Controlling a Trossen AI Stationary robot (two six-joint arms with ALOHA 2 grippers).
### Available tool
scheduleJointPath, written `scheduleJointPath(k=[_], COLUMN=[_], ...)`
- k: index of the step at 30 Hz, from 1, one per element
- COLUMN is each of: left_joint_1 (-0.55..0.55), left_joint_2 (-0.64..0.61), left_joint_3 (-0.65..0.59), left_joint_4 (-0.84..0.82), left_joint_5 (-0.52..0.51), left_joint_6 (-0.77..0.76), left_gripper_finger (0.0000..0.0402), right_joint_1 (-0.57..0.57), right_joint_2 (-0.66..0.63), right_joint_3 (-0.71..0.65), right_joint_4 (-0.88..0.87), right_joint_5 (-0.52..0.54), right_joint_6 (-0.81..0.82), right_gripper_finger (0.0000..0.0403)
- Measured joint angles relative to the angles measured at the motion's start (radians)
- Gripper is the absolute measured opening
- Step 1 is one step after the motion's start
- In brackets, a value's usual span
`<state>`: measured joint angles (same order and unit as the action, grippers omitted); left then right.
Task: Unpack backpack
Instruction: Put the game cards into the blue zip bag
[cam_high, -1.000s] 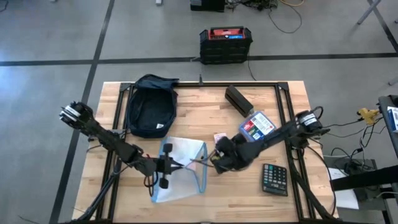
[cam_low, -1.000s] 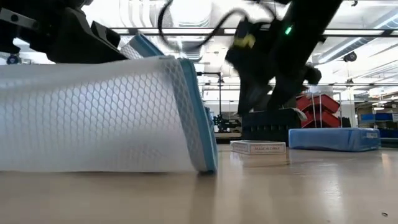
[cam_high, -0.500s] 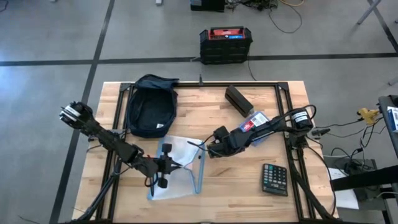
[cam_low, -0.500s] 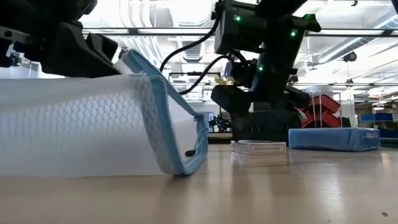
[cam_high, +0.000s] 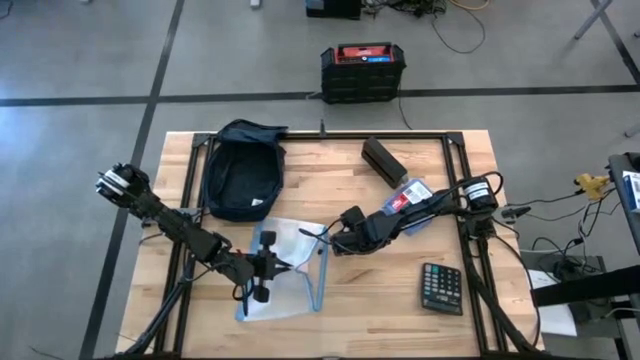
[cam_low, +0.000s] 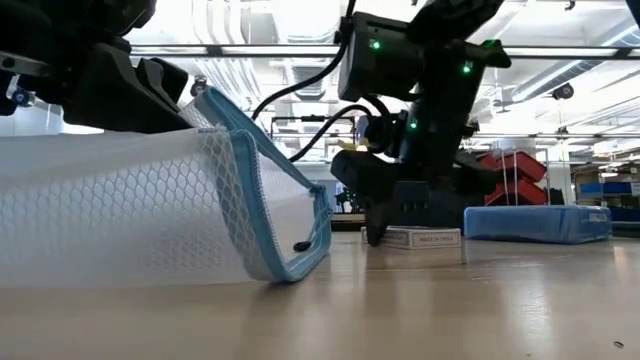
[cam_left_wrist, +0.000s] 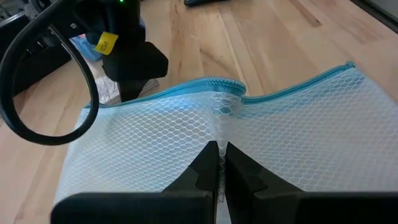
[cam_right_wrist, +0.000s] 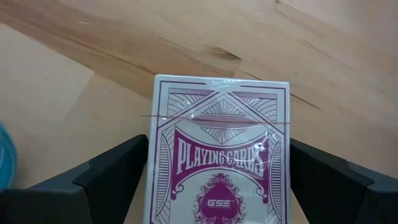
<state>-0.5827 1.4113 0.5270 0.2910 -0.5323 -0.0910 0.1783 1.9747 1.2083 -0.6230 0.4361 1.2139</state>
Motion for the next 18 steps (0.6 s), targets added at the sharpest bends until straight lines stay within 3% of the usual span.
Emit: scheduleJointPath(k=[8,14,18], left_joint_1=[0.0,0.0,0.0], left_joint_2=[0.0,0.005,0.005], left_joint_3=[0.0,0.0,0.0], left_joint_4=[0.013,0.023,0.023], left_joint_5=[0.0,0.0,0.0], left_joint_6=[0.001,0.0,-0.005], left_gripper_finger=[0.0,0.0,0.0], right_joint_1=[0.0,0.007,0.009], right_joint_2=[0.003,0.003,-0.006], right_joint_3=[0.0,-0.001,-0.001], right_joint_4=[0.017,0.04,0.041], right_joint_5=[-0.008,0.003,0.012], right_joint_6=[-0.053,-0.13,-0.188], right_gripper_finger=[0.0336,0.028,0.028])
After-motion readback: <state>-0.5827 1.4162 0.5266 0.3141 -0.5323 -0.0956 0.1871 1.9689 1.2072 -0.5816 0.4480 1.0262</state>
